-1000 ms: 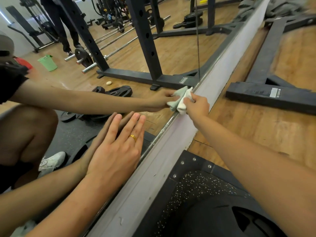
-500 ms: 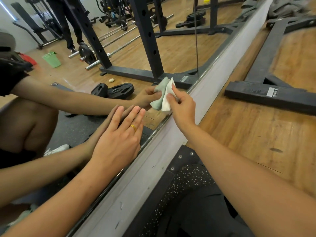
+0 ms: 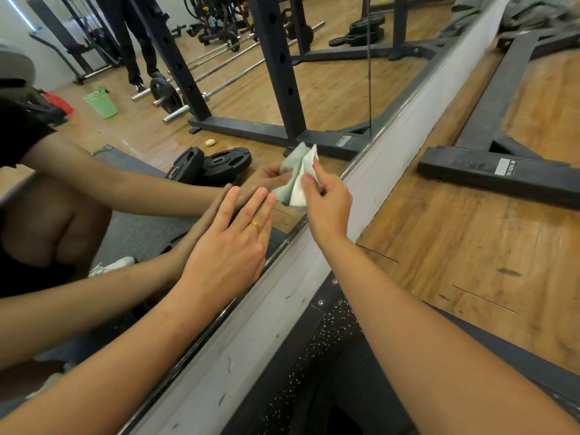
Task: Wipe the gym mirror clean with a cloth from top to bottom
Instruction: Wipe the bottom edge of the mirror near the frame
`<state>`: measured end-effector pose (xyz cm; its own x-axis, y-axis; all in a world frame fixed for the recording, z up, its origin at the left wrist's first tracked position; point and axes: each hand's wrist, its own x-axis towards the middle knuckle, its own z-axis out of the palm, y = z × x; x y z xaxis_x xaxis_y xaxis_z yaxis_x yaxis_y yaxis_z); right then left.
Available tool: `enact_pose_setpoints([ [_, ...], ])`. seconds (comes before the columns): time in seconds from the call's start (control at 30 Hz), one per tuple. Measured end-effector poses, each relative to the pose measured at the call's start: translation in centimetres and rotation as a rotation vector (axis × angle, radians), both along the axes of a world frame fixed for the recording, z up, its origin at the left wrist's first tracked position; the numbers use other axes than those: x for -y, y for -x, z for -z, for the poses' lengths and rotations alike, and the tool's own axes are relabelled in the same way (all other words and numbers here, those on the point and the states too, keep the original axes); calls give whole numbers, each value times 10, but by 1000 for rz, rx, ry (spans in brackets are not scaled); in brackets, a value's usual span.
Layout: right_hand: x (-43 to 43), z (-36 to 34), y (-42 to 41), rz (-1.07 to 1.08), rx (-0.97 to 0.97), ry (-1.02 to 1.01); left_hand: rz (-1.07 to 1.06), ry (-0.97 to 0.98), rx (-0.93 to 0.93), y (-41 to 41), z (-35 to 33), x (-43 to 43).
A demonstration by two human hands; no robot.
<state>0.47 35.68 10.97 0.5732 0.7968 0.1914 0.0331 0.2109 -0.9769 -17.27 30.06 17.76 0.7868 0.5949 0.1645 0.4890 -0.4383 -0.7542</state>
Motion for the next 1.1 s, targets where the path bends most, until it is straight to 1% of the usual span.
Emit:
enact_pose_setpoints([
  [0.07, 3, 13, -4, 11, 4, 83, -5, -2, -16, 0, -1, 1],
  [0.13, 4, 20, -7, 18, -56, 179, -11, -9, -22, 0, -2, 2],
  [0.17, 4, 18, -6, 28, -84, 184, -10, -7, -23, 0, -2, 2],
  [0.27, -3, -8, 0, 51, -87, 43, -6, -3, -19, 0, -1, 2],
  [0.33, -6, -24, 2, 52, -21, -47, -3, -4, 0, 0, -1, 2],
  [0.4, -6, -22, 1, 45, 64, -80, -2, -4, 7, 0, 0, 2],
  [0.5, -2, 7, -3, 35, 143, 39, -6, 7, -1, 0, -1, 1],
  [0.57, 1, 27, -3, 37, 125, 163, -18, 16, -13, -1, -2, 2],
  [0.63, 2, 32, 0, 47, 90, 206, -26, 23, -19, -1, -2, 2],
  [0.73, 2, 11, 8, 41, 41, 80, -22, 22, -15, -2, -2, 2],
  [0.8, 3, -4, 8, 23, 87, -44, -23, 15, -9, -2, -1, 2],
  [0.87, 3, -7, 4, -5, 123, -108, -28, 12, -12, -1, -1, 1],
  [1.1, -1, 3, 0, 17, 43, -14, -36, 26, -14, -1, -1, 2],
])
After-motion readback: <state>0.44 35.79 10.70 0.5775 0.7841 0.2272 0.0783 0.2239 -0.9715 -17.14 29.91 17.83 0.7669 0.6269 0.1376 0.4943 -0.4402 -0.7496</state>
